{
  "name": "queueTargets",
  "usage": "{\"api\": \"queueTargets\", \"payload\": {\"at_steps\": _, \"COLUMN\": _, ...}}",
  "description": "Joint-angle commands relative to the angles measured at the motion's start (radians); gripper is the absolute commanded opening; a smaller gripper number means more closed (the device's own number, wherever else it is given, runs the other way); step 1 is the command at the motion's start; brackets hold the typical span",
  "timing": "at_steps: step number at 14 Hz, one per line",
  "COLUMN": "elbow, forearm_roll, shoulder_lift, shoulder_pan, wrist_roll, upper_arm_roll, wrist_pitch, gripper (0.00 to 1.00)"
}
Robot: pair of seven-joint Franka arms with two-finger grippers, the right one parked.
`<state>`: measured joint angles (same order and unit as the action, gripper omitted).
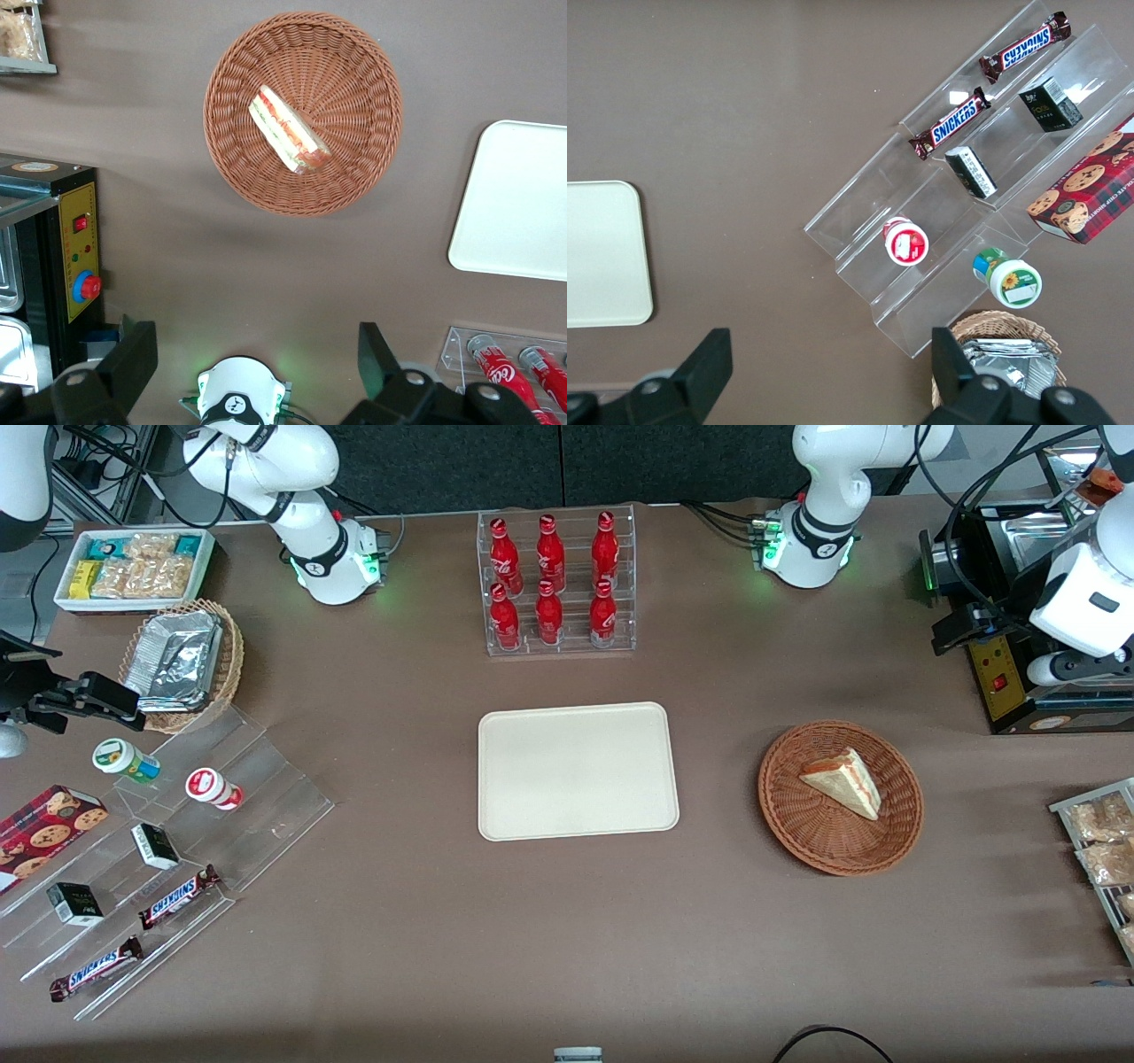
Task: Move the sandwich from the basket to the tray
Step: 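Move the left gripper down over the wrapped sandwich in the wicker basket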
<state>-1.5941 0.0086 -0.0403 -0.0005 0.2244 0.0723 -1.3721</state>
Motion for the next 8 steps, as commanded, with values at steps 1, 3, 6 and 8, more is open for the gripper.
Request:
{"api": "queueTargets", "payload": {"at_steps": 1, "elbow": -0.003, "forearm_roll": 0.005, "shoulder_lift": -0.007, "shoulder_pan": -0.018, "wrist_roll": -0.014, "upper_arm_roll": -0.014, "wrist_pitch": 0.001, "gripper": 1.0}}
{"api": "queueTargets", "payload": {"at_steps": 3, "elbow": -0.006, "forearm_roll": 0.005, "shoulder_lift": 0.005, "shoulder_pan": -0.016, "wrist_roll": -0.025, "upper_arm_roll": -0.012, "wrist_pitch": 0.005, "gripper": 1.0}}
{"api": "queueTargets", "payload": {"at_steps": 6, "elbow": -0.068, "forearm_roll": 0.008, "shoulder_lift": 0.011, "shoulder_pan": -0.012, "wrist_roll": -0.073, "upper_arm_roll": -0.014, "wrist_pitch": -0.046, "gripper": 1.0}}
{"api": "queueTargets", "payload": {"at_steps": 8, "elbow": -0.15, "forearm_roll": 0.017, "shoulder_lift": 0.005, "shoulder_pan": -0.007, "wrist_roll": -0.071, "upper_arm_roll": -0.016, "wrist_pitch": -0.132, "gripper": 1.0}}
